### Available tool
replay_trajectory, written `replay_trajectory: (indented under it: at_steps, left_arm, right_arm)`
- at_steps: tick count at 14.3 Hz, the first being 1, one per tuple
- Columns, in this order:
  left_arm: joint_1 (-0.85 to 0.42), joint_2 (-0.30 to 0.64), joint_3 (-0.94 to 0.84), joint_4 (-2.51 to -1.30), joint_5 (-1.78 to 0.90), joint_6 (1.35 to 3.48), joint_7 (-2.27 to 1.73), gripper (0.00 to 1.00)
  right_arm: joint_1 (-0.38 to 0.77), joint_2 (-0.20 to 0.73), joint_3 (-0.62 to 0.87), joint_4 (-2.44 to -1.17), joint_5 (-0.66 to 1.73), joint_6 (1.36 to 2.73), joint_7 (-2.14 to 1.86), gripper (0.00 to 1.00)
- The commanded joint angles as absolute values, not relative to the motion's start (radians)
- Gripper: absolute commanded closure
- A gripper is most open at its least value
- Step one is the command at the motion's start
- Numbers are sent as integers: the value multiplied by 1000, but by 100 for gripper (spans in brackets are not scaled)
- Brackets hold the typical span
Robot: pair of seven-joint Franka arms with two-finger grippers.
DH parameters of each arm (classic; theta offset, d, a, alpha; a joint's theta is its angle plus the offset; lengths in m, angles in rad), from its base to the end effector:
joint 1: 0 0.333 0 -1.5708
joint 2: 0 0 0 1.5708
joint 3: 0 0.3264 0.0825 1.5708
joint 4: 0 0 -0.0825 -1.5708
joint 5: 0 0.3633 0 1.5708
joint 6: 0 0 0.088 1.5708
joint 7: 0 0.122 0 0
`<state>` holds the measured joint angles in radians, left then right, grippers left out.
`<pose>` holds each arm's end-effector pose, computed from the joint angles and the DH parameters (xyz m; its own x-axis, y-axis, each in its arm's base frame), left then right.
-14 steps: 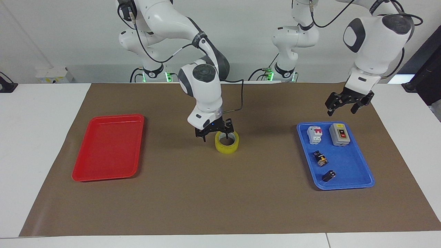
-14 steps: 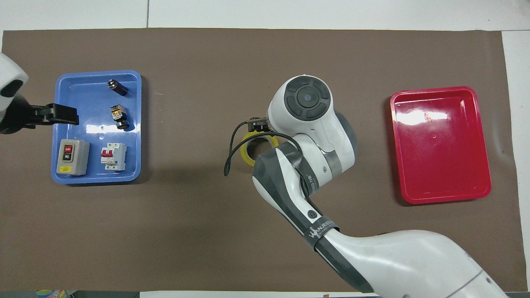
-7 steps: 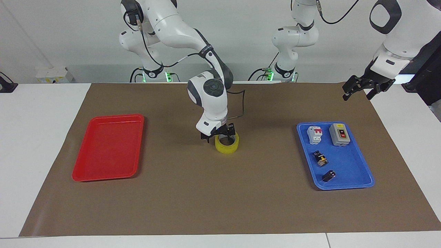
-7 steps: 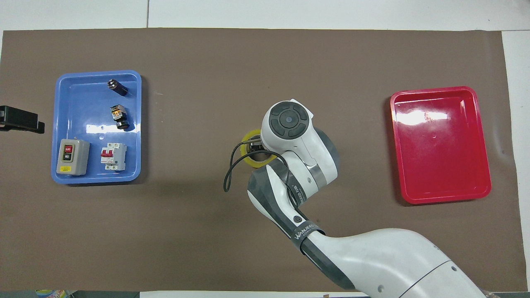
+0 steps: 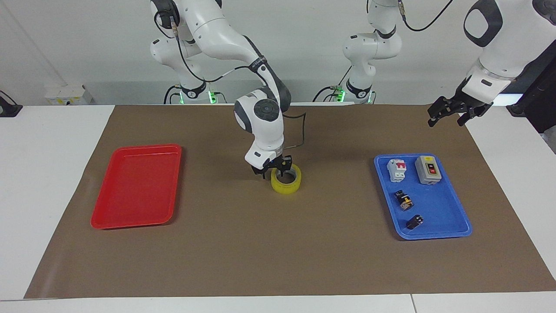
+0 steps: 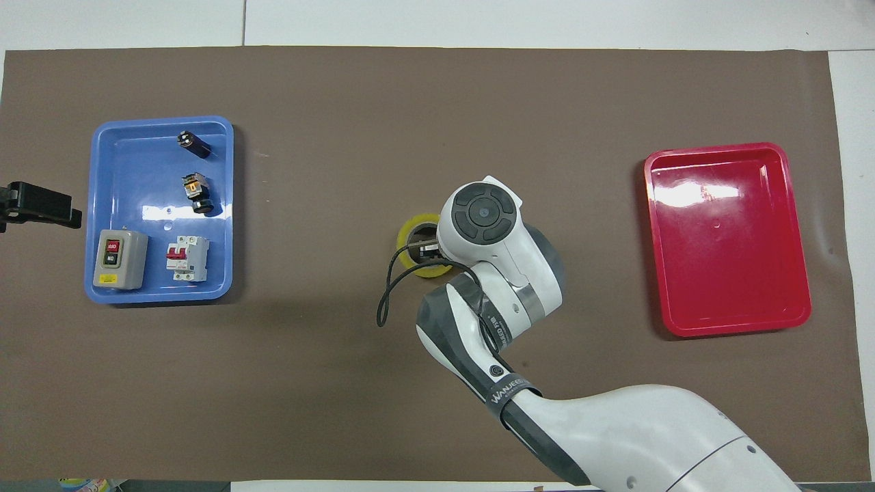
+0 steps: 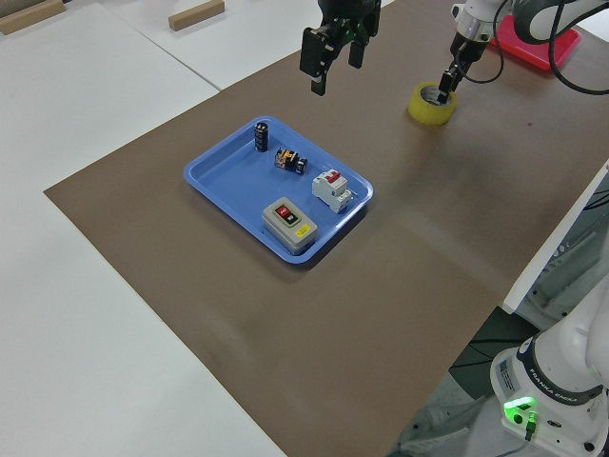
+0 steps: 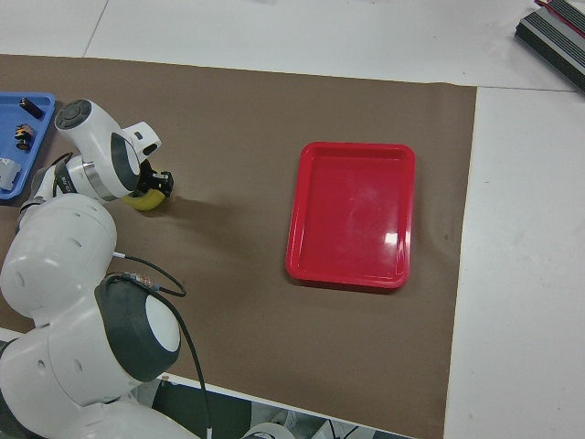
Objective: Place and move tape with both arms
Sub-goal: 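Grasp the tape with the right gripper and carry it to the red tray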
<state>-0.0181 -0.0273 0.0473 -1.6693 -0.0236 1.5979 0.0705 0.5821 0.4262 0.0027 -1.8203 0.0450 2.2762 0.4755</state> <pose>0.5242 0.0128 0.5922 0.9983 -0.0407 -0.0423 -0.0396 -0.9988 0.0279 0.5301 0.3527 0.3139 0.9967 0.0801 0.0093 0.0804 -0.9957 -0.0455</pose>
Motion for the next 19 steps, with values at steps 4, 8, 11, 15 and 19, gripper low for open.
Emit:
replay_trajectory:
  at_steps: [4, 8, 11, 15, 19]
  left_arm:
    - [-17, -37, 46, -1680, -34, 1595, 78, 0]
    - [-17, -37, 46, -1680, -34, 1595, 78, 0]
    - [-17, -37, 46, -1680, -34, 1595, 78, 0]
    - [-17, -37, 46, -1680, -34, 1595, 78, 0]
    - [-17, -37, 46, -1680, -34, 1595, 78, 0]
  right_arm:
    - [569, 403, -3, -1800, 43, 2258, 474, 100]
    - [464, 391, -9, -1698, -49, 2058, 370, 100]
    - [277, 280, -9, -1723, -51, 1939, 89, 100]
    - [4, 222, -11, -1761, -51, 1861, -289, 100]
    - [-216, 195, -11, -1862, -51, 1939, -552, 100]
